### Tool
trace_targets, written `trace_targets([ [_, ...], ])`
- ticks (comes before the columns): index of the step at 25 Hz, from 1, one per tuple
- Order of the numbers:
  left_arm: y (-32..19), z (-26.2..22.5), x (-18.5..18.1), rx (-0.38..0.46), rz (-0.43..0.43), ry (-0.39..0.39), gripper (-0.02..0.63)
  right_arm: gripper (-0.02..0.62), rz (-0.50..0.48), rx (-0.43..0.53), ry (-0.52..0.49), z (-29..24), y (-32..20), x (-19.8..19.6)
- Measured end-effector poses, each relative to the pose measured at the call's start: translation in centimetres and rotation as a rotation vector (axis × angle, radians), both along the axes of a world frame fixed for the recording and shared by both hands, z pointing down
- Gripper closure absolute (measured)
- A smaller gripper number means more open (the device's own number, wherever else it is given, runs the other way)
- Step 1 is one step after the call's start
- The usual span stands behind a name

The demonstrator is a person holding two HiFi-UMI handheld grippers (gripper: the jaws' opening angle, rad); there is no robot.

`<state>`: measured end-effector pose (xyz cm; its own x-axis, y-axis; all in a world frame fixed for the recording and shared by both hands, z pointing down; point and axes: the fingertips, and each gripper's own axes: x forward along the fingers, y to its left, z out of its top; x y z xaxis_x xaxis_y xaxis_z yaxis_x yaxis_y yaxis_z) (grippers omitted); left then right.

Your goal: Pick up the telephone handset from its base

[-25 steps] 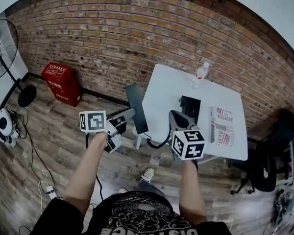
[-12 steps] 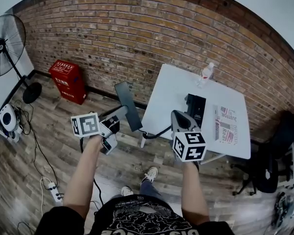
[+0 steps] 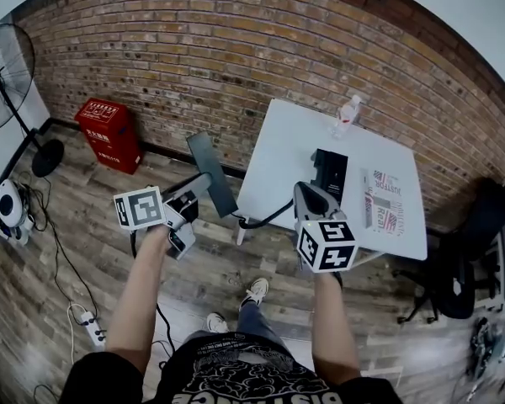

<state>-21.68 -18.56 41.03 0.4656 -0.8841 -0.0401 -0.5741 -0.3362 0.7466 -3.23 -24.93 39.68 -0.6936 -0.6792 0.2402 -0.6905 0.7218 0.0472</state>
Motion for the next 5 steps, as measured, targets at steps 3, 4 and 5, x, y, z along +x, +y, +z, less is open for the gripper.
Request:
trace_targets([
  [3, -0.06, 0.28, 0.43, -0.004, 0.008, 0.003, 0.532, 0.595, 0.004, -0.006, -0.007, 0.13, 0.08, 0.2],
  [4, -0.05, 0.4, 0.58, -0.006, 0.012, 0.004, 0.532, 0.595, 0.004, -0.01, -0.011, 0.19, 0.14, 0.23],
  [5, -0.03, 0.52, 0.73, -0.009, 0.016, 0.005, 0.532, 0.595, 0.004, -0.013, -0.014, 0.25, 0.2, 0.26],
])
